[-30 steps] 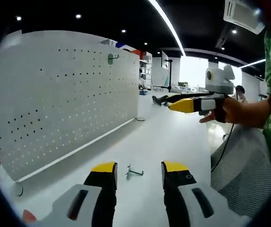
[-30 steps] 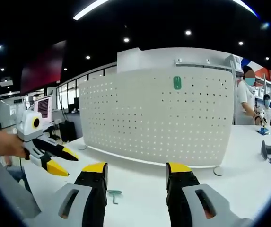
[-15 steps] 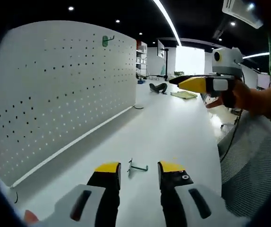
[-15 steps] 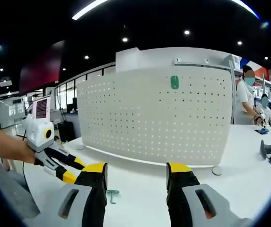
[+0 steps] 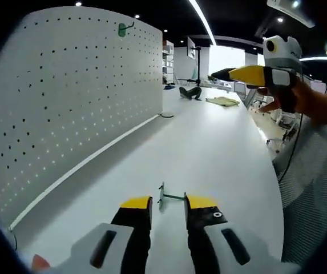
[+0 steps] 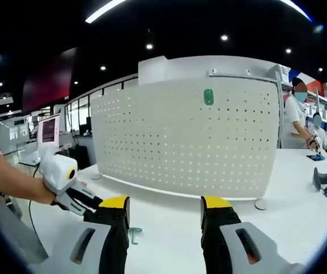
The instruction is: Insert the hook assembly into the mounting plate slot until the hook locks in place.
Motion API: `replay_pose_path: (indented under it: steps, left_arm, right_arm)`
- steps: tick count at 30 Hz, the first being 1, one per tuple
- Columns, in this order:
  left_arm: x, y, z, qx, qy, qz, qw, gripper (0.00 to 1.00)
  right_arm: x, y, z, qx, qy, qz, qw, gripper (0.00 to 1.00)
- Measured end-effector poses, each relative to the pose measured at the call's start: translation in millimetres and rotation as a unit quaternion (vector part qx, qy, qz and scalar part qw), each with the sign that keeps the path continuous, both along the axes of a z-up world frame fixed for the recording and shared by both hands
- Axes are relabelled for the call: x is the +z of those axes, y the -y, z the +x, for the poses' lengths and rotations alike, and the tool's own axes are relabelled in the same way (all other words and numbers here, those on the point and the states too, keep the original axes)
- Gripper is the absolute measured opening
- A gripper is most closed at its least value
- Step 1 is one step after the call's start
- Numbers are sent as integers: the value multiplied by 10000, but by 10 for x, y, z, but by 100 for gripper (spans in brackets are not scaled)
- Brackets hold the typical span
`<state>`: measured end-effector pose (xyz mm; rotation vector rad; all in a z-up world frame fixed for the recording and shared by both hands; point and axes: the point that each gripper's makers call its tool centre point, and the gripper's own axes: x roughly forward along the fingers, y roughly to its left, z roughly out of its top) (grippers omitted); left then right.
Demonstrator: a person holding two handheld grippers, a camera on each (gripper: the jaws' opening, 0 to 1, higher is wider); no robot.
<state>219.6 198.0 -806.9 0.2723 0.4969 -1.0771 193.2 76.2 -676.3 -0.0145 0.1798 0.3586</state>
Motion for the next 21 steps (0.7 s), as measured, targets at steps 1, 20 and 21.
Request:
replay_pose_path:
  steps: [1, 20, 21]
  left_arm:
    - [-23, -4, 1, 6, -31, 27, 10000, 23]
    - [-189, 69, 55, -83, -130, 146, 9998, 19]
    - [-195, 68, 59, -81, -131, 158, 9998, 19]
  right_arm:
    - [-2, -2, -1, 4, -5, 1, 10000, 51]
    - [-167, -131, -82, 517, -503, 52, 9974, 49]
    - [-171, -149, -94, 573, -536, 80, 9969, 49]
